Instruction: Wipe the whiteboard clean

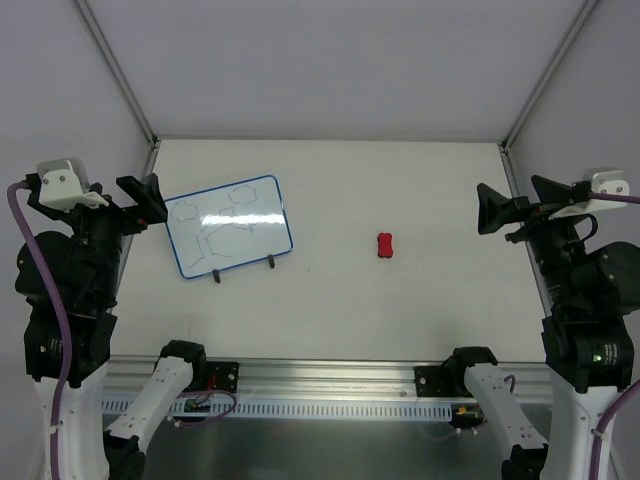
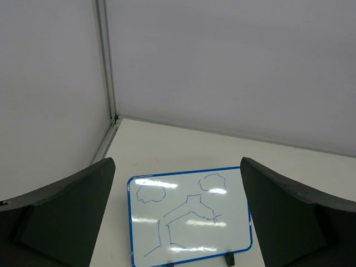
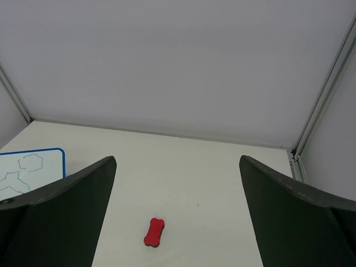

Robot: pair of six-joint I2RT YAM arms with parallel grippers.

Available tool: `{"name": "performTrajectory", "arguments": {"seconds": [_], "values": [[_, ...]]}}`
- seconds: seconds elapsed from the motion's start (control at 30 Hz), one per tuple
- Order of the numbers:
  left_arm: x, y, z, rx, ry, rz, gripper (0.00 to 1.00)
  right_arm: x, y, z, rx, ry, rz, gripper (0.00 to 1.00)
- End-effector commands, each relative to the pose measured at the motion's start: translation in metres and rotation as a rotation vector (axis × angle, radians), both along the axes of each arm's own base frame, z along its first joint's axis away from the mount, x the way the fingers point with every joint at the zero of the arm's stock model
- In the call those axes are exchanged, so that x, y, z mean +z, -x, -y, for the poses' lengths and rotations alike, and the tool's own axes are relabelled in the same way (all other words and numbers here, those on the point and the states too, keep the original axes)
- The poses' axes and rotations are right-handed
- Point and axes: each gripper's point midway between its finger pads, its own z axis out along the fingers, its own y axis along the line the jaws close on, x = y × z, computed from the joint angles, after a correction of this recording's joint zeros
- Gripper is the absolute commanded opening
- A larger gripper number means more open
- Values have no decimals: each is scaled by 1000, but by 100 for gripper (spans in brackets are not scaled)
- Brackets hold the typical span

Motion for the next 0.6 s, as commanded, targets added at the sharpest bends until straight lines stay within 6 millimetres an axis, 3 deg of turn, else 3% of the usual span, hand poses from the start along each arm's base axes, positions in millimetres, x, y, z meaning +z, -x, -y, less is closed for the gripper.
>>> {"name": "performTrajectory", "arguments": {"seconds": [0.0, 0.13, 0.27, 0.37, 0.4, 0.47, 0.5, 0.57], "values": [[7, -1, -1, 9, -8, 16, 99, 2, 0, 1, -5, 6, 12, 99], [-10, -11, 3, -6, -5, -28, 99, -12, -7, -13, 68, 10, -51, 99], [-36, -28, 15, -52, 0, -101, 99, -44, -20, -36, 196, -4, -195, 99], [-58, -39, 24, -87, 23, -159, 99, -72, -33, -38, 180, -89, -300, 99], [-64, -42, 30, -112, 40, -174, 99, -95, -41, -37, 164, -115, -366, 99], [-82, -49, 38, -144, 49, -223, 99, -118, -50, -35, 131, -155, -440, 99], [-93, -52, 44, -173, 63, -251, 99, -143, -57, -34, 107, -170, -519, 99], [-106, -54, 49, -192, 77, -282, 99, -168, -63, -33, 88, -174, -592, 99]]}}
